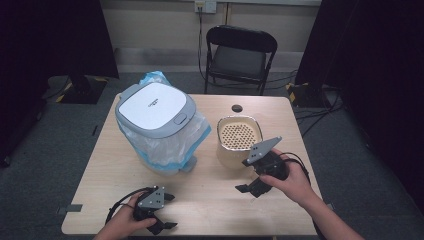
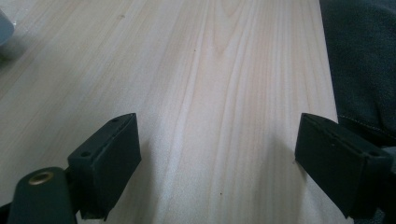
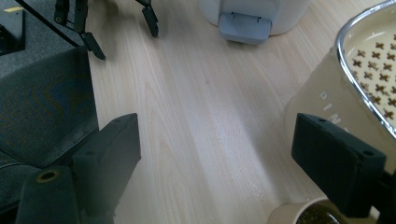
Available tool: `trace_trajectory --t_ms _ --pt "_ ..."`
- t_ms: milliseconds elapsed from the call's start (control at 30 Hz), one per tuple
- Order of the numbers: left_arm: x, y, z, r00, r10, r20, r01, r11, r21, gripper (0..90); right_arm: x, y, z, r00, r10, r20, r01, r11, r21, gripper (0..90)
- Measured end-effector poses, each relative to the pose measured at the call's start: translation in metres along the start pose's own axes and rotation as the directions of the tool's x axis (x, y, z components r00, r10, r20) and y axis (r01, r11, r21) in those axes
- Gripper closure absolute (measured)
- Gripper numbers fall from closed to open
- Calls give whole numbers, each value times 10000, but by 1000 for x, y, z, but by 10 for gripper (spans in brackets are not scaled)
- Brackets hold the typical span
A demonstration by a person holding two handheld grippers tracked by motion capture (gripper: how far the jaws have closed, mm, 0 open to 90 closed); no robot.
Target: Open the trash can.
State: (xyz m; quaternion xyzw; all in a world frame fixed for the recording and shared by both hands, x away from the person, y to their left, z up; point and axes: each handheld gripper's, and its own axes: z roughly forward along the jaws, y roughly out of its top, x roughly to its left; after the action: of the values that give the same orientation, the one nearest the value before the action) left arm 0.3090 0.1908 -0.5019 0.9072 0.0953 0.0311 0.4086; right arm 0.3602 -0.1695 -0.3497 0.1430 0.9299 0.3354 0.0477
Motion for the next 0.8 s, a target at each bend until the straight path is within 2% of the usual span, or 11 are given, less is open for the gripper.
trace_trajectory --t_ms 300,500,800 --pt "0 0 0 10000 14 3 -14 10000 7 134 -2 18 3 9999 -170 30 169 9996 225 152" --pt "0 0 0 10000 10 10 -10 10000 -5 134 -9 35 4 9998 -205 3 205 9998 -37 152" --pt "0 0 0 10000 88 -27 -88 10000 1 134 -15 54 3 9997 -246 32 246 9996 -113 152"
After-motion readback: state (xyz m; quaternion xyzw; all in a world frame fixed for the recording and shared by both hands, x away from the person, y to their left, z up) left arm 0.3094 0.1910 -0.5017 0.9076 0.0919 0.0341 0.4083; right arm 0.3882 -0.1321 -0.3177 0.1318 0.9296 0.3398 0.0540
